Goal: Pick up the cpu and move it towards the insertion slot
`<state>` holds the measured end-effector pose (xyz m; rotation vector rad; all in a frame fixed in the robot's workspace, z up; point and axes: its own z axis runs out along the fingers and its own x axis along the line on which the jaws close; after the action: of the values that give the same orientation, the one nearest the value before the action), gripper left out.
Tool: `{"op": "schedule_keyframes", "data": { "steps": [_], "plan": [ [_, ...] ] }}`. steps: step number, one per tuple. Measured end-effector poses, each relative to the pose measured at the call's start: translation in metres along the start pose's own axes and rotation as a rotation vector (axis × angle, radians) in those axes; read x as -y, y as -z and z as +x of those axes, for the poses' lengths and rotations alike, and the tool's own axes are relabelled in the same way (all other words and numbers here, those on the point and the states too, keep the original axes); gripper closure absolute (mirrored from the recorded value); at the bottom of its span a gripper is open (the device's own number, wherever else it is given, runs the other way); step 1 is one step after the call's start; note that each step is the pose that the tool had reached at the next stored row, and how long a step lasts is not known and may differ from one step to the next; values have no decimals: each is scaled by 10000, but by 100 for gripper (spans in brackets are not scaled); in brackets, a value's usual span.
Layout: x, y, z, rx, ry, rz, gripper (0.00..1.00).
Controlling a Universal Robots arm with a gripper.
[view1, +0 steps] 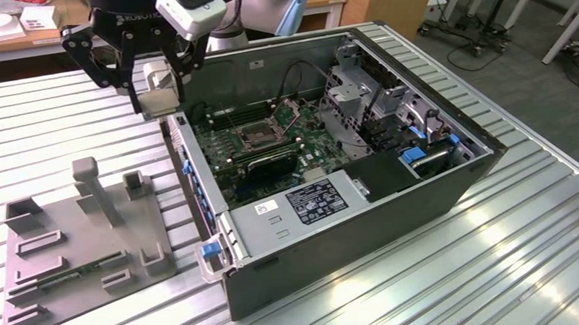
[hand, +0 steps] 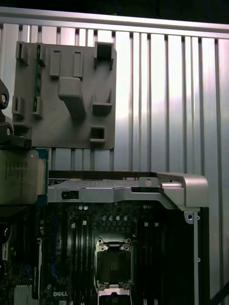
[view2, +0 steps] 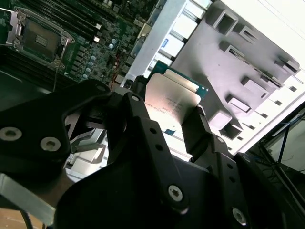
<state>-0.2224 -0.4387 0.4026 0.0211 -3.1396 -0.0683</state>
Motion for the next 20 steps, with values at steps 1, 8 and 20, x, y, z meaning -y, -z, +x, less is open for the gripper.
{"op": "schedule_keyframes", "data": {
  "steps": [1, 8, 20],
  "plan": [
    [0, 0, -11, 0, 0, 0, 46],
    [2, -3, -123, 0, 0, 0, 46],
    [5, -7, -350, 0, 0, 0, 46]
  ]
}}
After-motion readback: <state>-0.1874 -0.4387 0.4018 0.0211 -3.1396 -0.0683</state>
